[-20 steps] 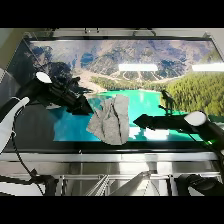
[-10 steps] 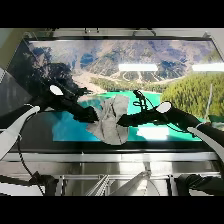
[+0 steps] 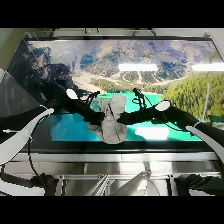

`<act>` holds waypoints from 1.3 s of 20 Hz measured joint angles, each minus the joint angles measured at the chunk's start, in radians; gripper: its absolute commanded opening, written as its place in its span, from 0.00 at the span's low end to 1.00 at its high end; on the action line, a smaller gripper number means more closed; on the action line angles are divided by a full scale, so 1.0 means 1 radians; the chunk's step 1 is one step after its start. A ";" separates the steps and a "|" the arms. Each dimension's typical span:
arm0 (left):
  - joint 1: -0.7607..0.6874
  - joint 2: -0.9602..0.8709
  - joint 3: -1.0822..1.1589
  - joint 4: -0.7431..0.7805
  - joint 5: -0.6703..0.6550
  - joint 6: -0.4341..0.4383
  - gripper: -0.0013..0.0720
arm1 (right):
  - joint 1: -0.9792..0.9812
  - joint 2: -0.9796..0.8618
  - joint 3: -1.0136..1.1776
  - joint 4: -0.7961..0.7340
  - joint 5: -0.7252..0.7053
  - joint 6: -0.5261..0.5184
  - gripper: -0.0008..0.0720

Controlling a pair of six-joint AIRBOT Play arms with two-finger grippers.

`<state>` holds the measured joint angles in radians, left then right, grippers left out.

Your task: Fold the shirts.

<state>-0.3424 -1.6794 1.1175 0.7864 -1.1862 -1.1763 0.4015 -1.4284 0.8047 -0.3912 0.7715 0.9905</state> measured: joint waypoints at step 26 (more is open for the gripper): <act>0.328 0.544 0.101 -0.094 -0.224 -0.018 0.48 | -0.406 0.657 -0.002 0.161 0.267 -0.081 0.55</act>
<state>-0.0143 -1.1358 1.2190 0.6926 -1.4101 -1.1938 -0.0044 -0.7715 0.8024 -0.2306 1.0389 0.9096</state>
